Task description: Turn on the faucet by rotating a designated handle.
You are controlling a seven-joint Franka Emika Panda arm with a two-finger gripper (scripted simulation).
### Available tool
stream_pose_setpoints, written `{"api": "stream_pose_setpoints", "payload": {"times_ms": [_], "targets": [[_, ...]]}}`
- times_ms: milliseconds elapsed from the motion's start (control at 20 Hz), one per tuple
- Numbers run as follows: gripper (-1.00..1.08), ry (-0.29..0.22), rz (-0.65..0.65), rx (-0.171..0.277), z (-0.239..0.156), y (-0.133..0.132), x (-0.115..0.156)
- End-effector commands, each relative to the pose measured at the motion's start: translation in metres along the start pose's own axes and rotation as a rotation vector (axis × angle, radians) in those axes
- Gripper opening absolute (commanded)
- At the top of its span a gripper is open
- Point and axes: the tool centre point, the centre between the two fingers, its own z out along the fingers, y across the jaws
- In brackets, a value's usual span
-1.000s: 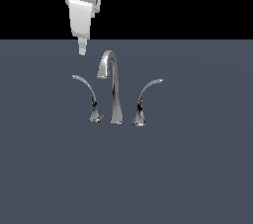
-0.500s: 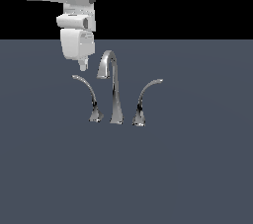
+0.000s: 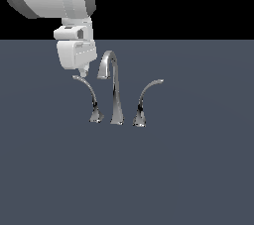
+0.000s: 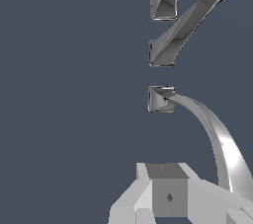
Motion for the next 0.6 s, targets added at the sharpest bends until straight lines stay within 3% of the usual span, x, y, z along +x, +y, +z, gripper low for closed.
{"api": "stream_pose_setpoints", "payload": {"times_ms": [0,300,550], "targets": [[-1.00,0.006,0.013,0.006,0.002,-0.002,-0.001],[-1.00,0.006,0.014,0.006,0.003,-0.002,-0.001],[-1.00,0.006,0.014,0.006,0.003,0.013,-0.007]]}}
